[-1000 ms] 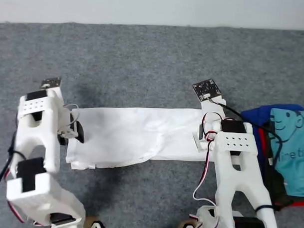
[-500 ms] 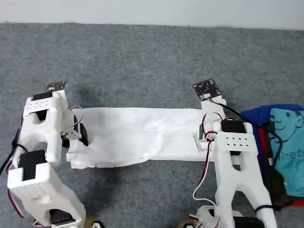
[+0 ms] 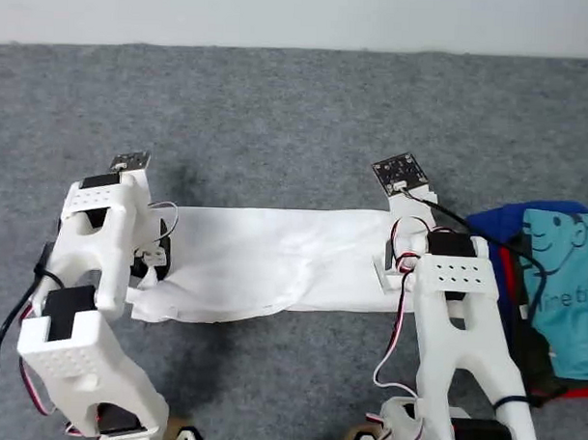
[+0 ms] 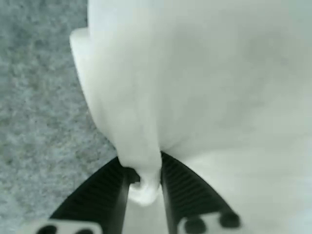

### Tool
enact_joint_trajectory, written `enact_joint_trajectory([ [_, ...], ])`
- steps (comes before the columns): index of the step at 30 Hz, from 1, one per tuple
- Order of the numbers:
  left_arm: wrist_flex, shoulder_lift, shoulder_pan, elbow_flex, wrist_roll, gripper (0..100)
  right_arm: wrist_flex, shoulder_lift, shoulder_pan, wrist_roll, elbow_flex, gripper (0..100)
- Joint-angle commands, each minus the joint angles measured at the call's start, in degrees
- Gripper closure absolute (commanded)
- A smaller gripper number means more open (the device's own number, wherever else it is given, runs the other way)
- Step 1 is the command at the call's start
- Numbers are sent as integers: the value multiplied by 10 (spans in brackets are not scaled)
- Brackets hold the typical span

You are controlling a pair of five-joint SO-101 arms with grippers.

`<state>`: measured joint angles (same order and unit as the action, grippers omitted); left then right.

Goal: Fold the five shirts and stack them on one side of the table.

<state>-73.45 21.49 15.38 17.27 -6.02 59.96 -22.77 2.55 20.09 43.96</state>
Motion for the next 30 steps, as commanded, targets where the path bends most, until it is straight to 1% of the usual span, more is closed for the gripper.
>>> enact_joint_trajectory([
  [1,-6,-8,19,-3,-4,988,4,-22,0,-4,-11,800],
  [4,-31,-72,45,-3,5,988,4,-23,0,-4,-11,800],
  [10,-89,-212,117,-16,69,988,4,-23,0,-4,-11,800],
  [14,-113,-260,117,-15,96,988,4,-23,0,-4,-11,800],
  [17,-122,-263,82,-15,94,988,4,-23,0,-4,-11,800],
  [19,-122,-263,40,-16,94,988,4,-23,0,-4,-11,800],
  [26,-120,-263,-143,-69,93,988,5,-24,-2,-4,-12,800],
  [28,-120,-263,-195,-83,93,987,9,-28,-24,-4,-18,800],
  [30,-120,-262,-241,-88,93,987,21,-45,-68,-5,-34,800],
])
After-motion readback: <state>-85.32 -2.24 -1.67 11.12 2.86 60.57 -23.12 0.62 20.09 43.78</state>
